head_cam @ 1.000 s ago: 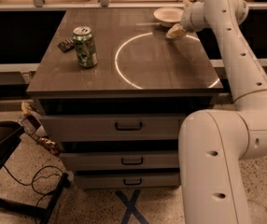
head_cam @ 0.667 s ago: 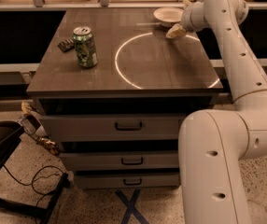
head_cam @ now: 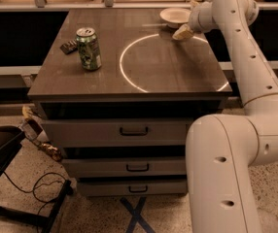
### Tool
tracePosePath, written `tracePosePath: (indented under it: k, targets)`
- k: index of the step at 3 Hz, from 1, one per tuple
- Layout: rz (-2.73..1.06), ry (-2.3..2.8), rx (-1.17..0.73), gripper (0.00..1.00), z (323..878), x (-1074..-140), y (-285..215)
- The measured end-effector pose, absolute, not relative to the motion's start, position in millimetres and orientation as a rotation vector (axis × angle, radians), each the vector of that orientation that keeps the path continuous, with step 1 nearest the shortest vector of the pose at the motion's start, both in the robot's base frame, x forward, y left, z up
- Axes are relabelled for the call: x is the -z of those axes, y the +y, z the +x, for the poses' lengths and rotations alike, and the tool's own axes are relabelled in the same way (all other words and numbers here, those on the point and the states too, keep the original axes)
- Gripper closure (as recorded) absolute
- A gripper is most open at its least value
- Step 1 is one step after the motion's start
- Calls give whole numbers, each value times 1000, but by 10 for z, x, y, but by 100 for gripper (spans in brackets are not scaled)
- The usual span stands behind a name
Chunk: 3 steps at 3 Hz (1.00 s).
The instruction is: Move paper bowl near green can
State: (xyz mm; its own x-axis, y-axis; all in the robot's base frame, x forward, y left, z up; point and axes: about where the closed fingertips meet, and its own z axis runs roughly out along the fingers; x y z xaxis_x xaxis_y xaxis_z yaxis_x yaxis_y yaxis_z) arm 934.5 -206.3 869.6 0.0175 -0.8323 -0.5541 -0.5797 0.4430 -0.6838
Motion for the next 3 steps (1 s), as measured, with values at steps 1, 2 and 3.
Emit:
tracePosePath:
  k: [1, 2, 3]
  targets:
    - [-1240, 1669, 308, 15, 9345, -8700, -2063]
    - [-1240, 1669, 308, 20, 9345, -8703, -2064]
    - [-1240, 1669, 309, 26, 9345, -8703, -2064]
